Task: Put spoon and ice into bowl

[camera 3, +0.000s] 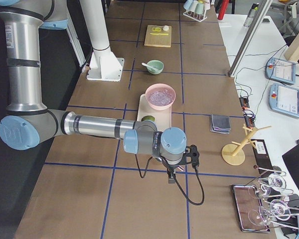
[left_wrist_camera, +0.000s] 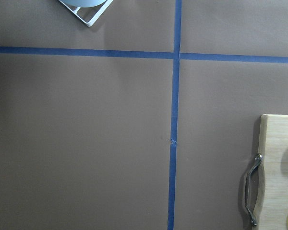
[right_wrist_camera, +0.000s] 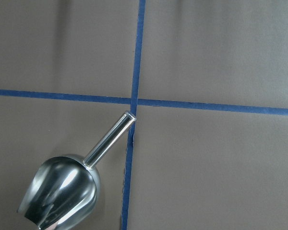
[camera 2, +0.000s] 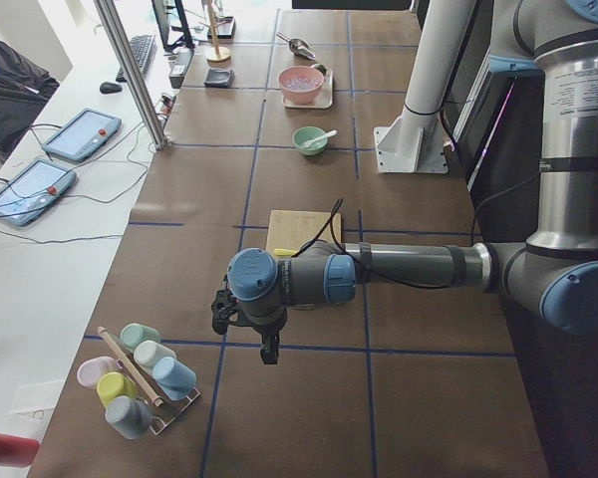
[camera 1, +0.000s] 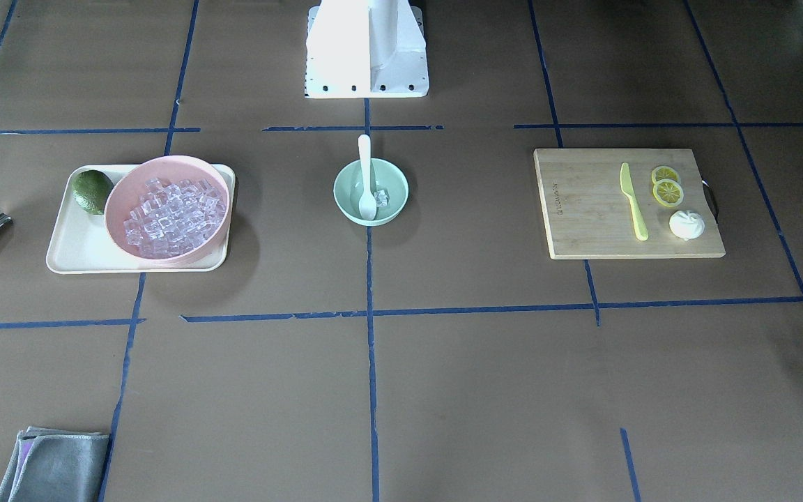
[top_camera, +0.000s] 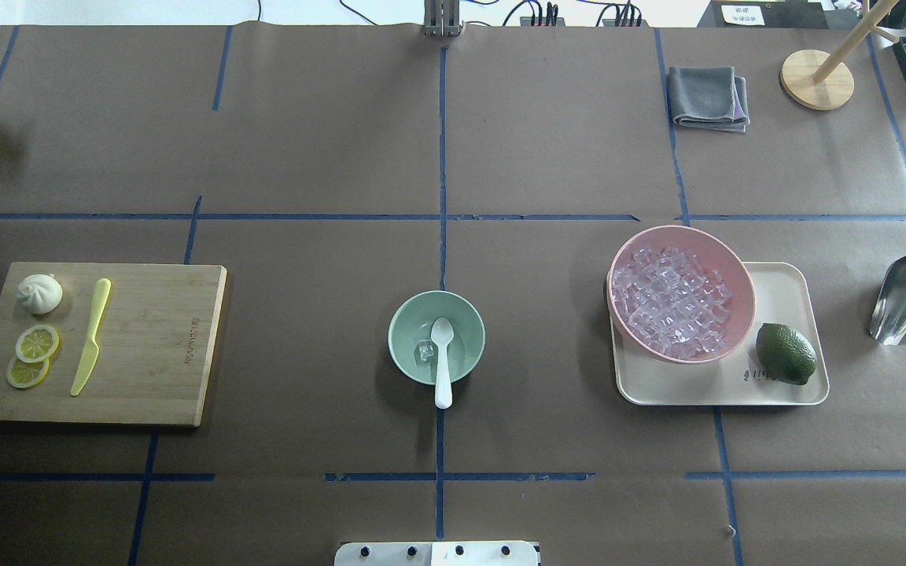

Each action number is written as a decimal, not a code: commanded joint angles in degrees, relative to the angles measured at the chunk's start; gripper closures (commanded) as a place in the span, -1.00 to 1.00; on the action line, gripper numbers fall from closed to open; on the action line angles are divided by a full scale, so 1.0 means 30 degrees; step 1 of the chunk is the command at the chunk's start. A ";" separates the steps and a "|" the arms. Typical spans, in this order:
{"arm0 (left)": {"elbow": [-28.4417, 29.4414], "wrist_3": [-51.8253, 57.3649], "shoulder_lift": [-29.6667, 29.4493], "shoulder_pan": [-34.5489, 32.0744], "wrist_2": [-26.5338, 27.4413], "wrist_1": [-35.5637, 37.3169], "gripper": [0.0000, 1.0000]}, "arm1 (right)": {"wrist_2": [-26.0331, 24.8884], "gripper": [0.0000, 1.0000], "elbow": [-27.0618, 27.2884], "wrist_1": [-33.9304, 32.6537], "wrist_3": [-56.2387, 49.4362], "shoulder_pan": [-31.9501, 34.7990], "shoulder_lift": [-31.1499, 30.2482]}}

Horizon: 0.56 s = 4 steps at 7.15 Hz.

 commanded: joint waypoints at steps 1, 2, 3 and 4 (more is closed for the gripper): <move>0.0029 0.0023 0.0000 0.0001 0.0000 0.0000 -1.00 | 0.0029 -1.00 0.0001 -0.0007 0.0002 0.0000 0.0026; 0.0001 -0.0006 -0.0029 0.0001 0.0000 0.0000 -1.00 | 0.0029 -1.00 0.0030 0.0022 -0.0027 0.0000 0.0026; 0.0000 -0.0007 -0.0029 0.0001 0.0000 0.0000 -1.00 | 0.0029 -1.00 0.0030 0.0022 -0.0028 0.0000 0.0055; 0.0000 -0.0007 -0.0058 0.0001 0.0000 0.0000 -1.00 | 0.0029 -1.00 0.0001 0.0022 -0.0028 0.0000 0.0114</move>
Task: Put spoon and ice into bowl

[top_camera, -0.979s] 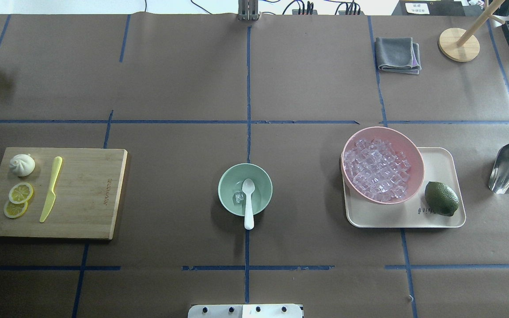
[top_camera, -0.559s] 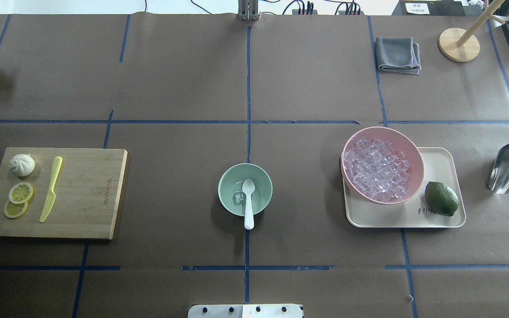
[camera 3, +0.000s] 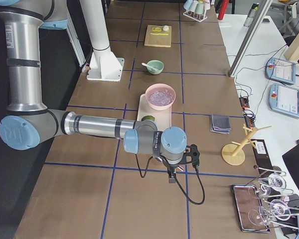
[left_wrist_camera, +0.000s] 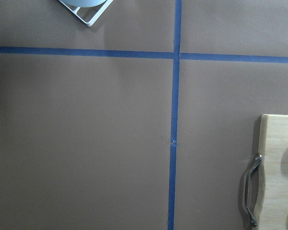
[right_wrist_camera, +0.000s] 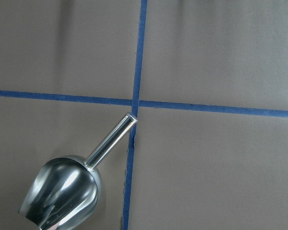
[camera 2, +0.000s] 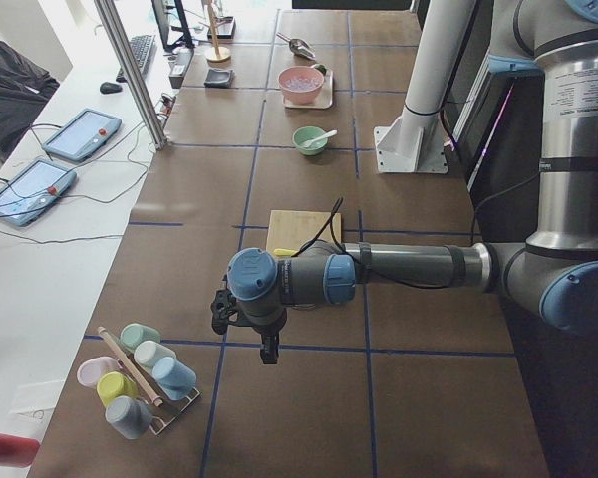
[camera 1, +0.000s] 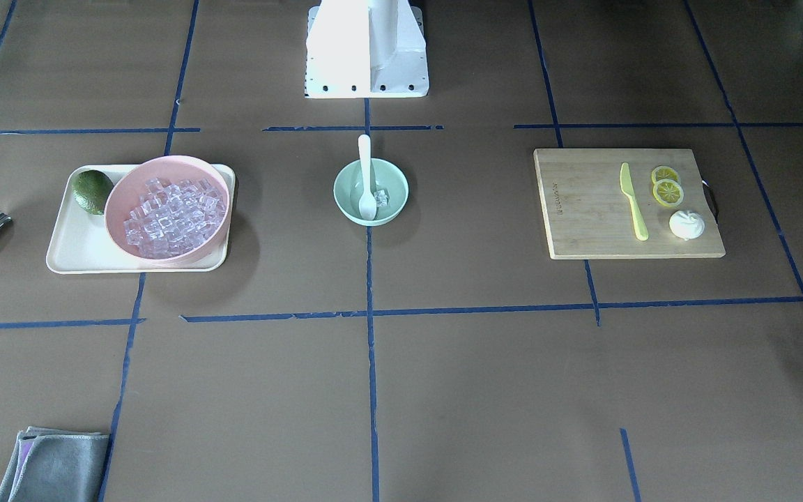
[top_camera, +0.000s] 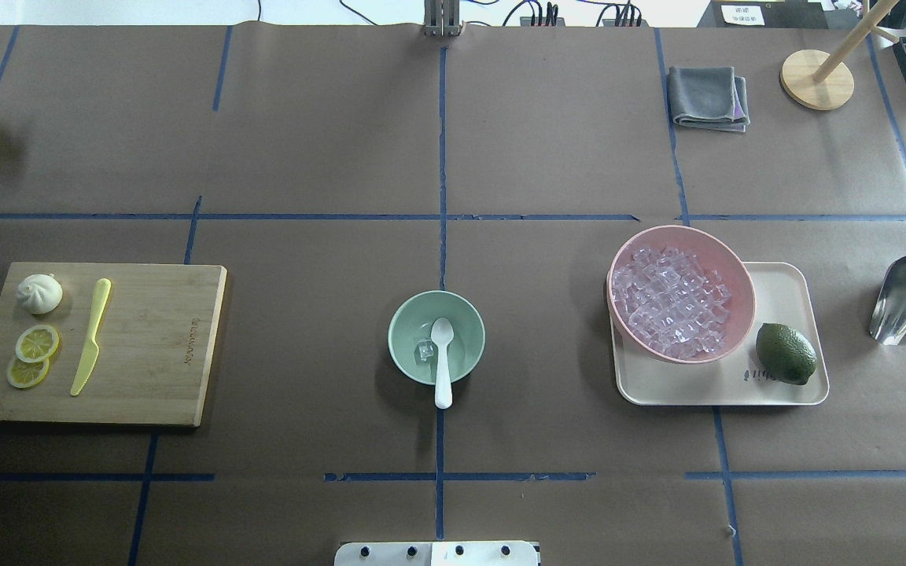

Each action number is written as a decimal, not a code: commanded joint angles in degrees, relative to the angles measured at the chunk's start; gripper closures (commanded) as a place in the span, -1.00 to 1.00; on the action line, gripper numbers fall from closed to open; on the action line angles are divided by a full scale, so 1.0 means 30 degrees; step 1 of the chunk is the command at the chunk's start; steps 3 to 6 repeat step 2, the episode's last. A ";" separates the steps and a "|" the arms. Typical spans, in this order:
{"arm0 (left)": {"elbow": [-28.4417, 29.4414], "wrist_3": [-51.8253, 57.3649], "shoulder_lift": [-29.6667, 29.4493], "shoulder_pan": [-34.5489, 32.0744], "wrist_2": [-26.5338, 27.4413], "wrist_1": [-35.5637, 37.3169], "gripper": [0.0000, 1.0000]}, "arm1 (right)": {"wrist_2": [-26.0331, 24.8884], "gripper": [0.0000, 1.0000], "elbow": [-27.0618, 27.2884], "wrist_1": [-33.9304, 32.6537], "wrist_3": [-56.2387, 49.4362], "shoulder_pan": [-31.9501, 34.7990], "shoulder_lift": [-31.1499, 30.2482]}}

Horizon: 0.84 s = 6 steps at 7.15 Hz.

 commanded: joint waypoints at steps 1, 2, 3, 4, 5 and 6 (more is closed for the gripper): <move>-0.0005 -0.0003 -0.0082 0.0001 0.0000 0.0000 -1.00 | 0.0002 -1.00 0.0009 0.0003 -0.0004 0.0000 0.0024; -0.0005 0.0026 -0.0083 0.0001 0.0000 0.0000 -1.00 | 0.0002 -1.00 0.0096 0.0003 0.0025 0.0000 0.0082; -0.0005 0.0026 -0.0083 0.0001 0.0000 0.0000 -1.00 | 0.0002 -1.00 0.0096 0.0003 0.0025 0.0000 0.0082; -0.0005 0.0026 -0.0083 0.0001 0.0000 0.0000 -1.00 | 0.0002 -1.00 0.0096 0.0003 0.0025 0.0000 0.0082; -0.0005 0.0026 -0.0083 0.0001 0.0000 0.0000 -1.00 | 0.0002 -1.00 0.0096 0.0003 0.0025 0.0000 0.0082; -0.0005 0.0026 -0.0083 0.0001 0.0000 0.0000 -1.00 | 0.0002 -1.00 0.0096 0.0003 0.0025 0.0000 0.0082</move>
